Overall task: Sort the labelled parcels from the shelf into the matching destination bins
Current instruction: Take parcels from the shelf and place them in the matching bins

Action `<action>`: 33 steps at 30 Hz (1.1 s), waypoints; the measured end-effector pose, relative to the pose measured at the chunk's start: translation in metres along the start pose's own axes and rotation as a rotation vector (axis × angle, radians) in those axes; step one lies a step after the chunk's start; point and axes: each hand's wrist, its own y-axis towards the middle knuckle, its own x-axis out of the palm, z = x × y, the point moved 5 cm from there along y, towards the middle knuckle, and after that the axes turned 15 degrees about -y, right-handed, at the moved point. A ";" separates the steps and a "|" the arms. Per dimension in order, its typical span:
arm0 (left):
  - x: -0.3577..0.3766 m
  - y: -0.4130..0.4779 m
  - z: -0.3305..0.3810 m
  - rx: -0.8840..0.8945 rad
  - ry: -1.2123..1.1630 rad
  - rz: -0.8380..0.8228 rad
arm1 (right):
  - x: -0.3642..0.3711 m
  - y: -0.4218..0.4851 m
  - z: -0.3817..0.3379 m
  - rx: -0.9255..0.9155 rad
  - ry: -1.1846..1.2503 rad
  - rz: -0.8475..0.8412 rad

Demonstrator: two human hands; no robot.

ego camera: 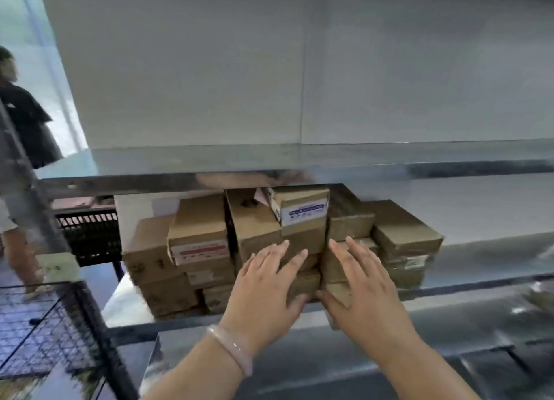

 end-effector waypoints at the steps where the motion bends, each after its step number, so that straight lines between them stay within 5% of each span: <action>1: 0.013 0.010 0.012 0.000 -0.011 -0.010 | -0.002 0.001 0.022 0.020 -0.006 -0.001; 15: 0.173 0.143 0.119 -0.186 -0.273 -0.136 | 0.028 0.042 0.258 0.242 0.095 -0.133; 23: 0.210 0.180 0.109 -0.437 -0.505 -0.162 | 0.071 0.105 0.311 0.615 0.711 -0.254; 27: 0.221 0.191 0.105 -0.539 -0.604 -0.206 | 0.095 0.105 0.313 0.710 0.833 -0.340; 33: 0.221 0.186 0.105 -0.550 -0.695 -0.121 | 0.089 0.078 0.316 0.779 0.960 -0.172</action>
